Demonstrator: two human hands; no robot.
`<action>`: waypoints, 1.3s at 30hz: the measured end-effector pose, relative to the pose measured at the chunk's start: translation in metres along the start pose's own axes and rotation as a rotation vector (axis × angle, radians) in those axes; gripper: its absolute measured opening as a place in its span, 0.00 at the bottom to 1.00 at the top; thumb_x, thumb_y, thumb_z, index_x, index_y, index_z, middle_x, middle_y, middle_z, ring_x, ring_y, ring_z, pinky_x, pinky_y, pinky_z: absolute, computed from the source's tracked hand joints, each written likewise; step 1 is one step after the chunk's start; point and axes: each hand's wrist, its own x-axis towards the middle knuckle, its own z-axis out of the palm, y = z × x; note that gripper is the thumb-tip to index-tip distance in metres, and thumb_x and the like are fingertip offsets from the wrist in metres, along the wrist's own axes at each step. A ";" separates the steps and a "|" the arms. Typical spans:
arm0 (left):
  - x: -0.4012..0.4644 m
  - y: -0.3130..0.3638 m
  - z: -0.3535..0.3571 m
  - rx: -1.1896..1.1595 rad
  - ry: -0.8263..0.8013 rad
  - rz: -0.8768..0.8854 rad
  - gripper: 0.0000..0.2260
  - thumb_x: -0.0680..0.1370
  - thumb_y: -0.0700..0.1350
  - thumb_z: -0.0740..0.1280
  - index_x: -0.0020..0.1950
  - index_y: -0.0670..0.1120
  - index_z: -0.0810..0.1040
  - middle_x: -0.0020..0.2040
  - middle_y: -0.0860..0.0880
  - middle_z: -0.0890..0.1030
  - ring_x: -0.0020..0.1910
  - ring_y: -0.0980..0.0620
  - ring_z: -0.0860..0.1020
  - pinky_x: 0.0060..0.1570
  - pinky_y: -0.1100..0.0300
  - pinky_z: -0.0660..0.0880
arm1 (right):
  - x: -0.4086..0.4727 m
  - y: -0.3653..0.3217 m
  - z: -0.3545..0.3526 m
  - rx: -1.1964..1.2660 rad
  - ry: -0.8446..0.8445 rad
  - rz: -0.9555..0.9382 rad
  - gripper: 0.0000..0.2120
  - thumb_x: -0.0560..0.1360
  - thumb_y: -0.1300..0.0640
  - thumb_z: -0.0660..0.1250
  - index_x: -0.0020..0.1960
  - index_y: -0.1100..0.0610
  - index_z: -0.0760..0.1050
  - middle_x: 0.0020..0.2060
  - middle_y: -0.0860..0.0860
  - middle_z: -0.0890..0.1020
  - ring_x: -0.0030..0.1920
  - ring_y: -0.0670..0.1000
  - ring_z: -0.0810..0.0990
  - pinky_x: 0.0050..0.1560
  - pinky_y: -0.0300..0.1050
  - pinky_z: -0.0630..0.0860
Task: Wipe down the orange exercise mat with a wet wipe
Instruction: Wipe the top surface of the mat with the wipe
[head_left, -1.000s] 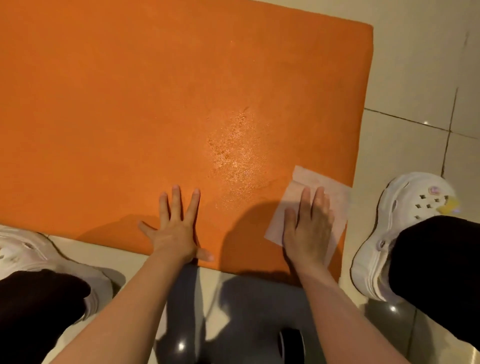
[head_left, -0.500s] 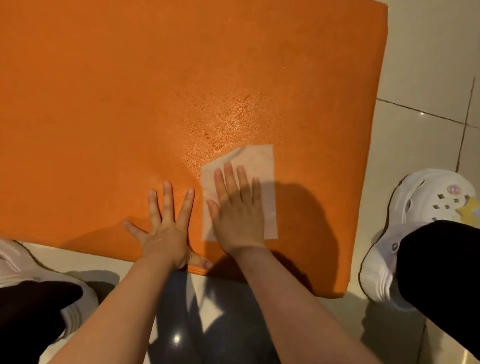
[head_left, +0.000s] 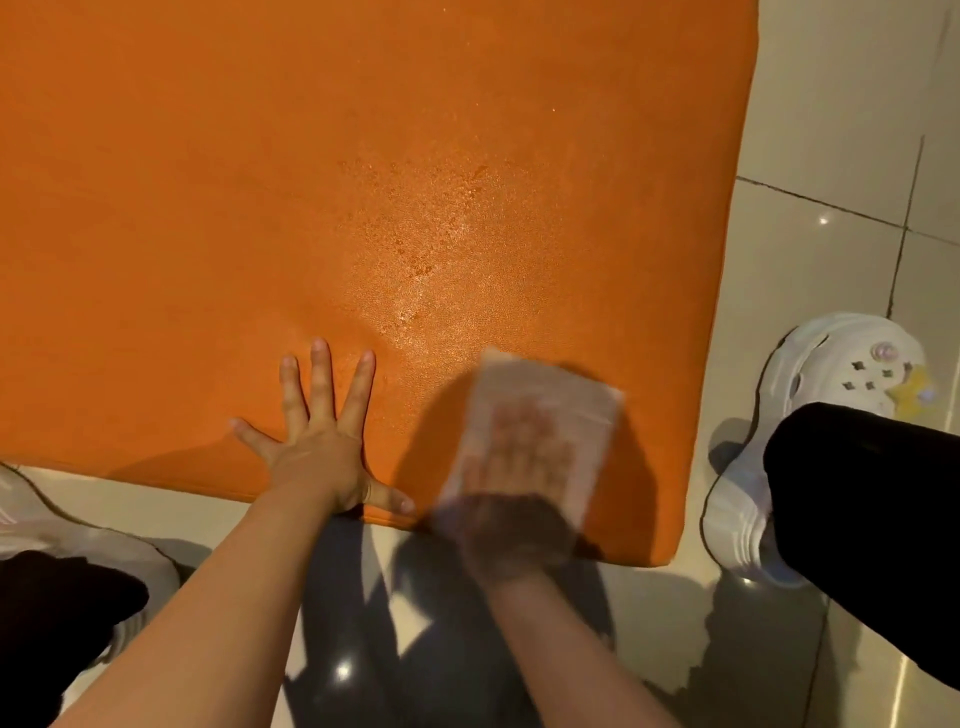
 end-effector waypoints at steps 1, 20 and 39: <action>0.001 0.000 0.001 0.001 0.006 0.002 0.69 0.55 0.72 0.75 0.54 0.62 0.10 0.61 0.50 0.10 0.65 0.42 0.16 0.64 0.21 0.43 | -0.006 -0.021 0.002 -0.042 0.076 -0.198 0.28 0.79 0.45 0.54 0.77 0.54 0.61 0.75 0.56 0.64 0.76 0.59 0.61 0.74 0.59 0.57; 0.000 0.003 -0.003 -0.009 -0.006 -0.001 0.70 0.48 0.75 0.73 0.55 0.64 0.10 0.59 0.51 0.09 0.56 0.44 0.12 0.63 0.21 0.42 | -0.006 0.029 -0.037 -0.045 0.221 -0.013 0.26 0.83 0.44 0.50 0.56 0.60 0.80 0.53 0.61 0.82 0.53 0.63 0.82 0.55 0.57 0.74; 0.006 -0.004 0.005 -0.001 0.052 0.008 0.70 0.52 0.75 0.73 0.56 0.61 0.10 0.59 0.49 0.09 0.57 0.42 0.13 0.65 0.22 0.45 | 0.063 0.016 -0.057 -0.139 0.282 -0.104 0.29 0.81 0.44 0.47 0.78 0.57 0.56 0.77 0.59 0.60 0.77 0.60 0.55 0.74 0.63 0.49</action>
